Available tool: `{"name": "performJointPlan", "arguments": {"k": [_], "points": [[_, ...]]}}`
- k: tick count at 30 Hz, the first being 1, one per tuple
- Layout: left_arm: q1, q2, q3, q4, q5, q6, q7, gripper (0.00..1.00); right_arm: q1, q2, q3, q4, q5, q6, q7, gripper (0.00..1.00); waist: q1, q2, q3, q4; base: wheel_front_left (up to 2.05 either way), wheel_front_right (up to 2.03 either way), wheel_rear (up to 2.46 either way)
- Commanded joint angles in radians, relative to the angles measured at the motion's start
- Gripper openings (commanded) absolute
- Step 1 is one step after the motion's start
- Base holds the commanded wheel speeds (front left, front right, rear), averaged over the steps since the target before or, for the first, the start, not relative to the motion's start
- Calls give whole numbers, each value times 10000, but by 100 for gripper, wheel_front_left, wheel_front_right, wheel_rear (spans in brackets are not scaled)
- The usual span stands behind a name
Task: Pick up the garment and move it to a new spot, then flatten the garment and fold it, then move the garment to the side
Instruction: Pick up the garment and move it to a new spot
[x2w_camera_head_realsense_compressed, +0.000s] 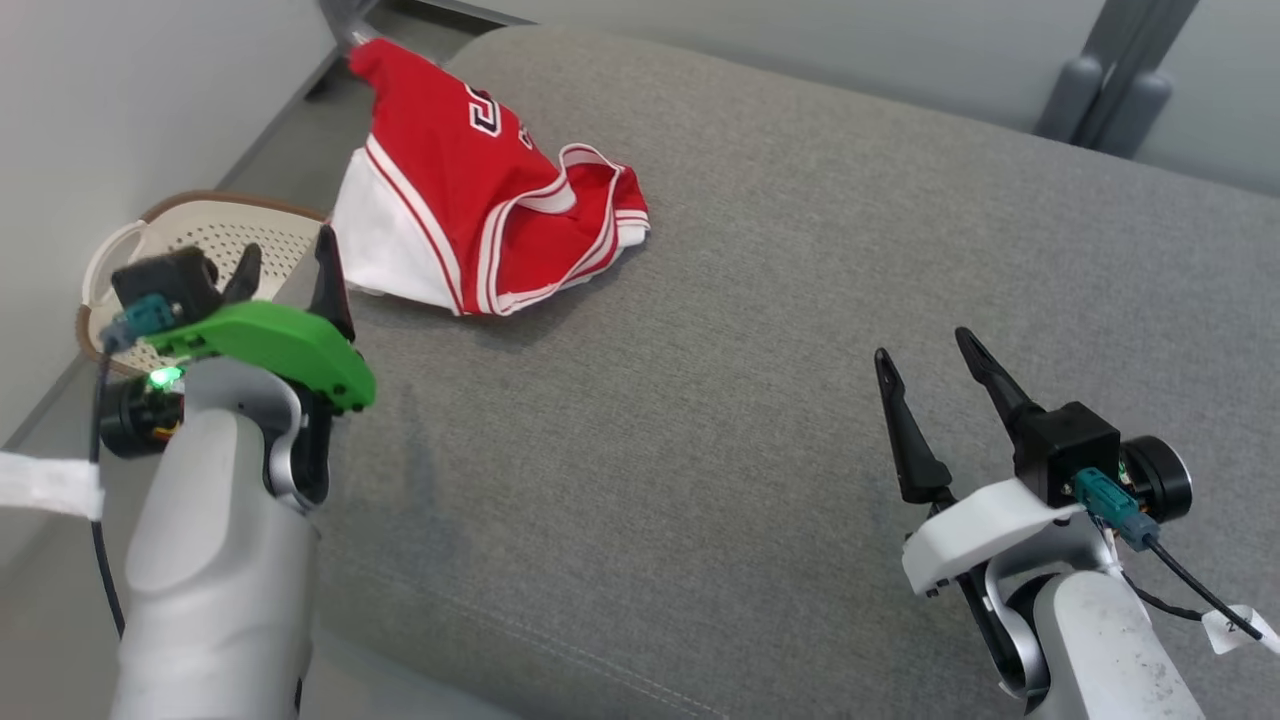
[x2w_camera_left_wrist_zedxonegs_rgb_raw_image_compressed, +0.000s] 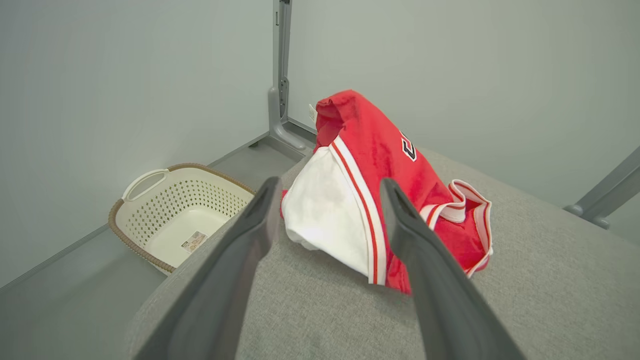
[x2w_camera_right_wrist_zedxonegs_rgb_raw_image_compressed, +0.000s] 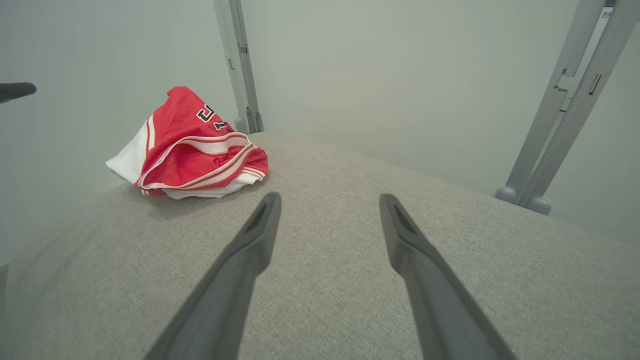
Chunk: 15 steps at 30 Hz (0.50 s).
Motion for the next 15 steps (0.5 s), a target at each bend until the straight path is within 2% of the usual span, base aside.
{"name": "performJointPlan", "arguments": {"k": [1, 9, 15], "points": [[-494, 52, 94, 325, -123, -75, -59, 100, -200, -54, 69, -205, -185, 1, 113, 100, 0, 0, 1276, -1148, 0, 0, 0], [-2461, 600, 551, 2127, -620, -298, -291, 100, -584, -44, 410, -1053, -638, -1, 542, 100, 0, 0, 2460, -2271, 0, 0, 0], [-3334, 1044, 719, 3229, -935, -410, 190, 100, -561, -41, 463, -1309, -613, -1, 614, 100, 0, 0, 2896, -2851, 0, 0, 0]]}}
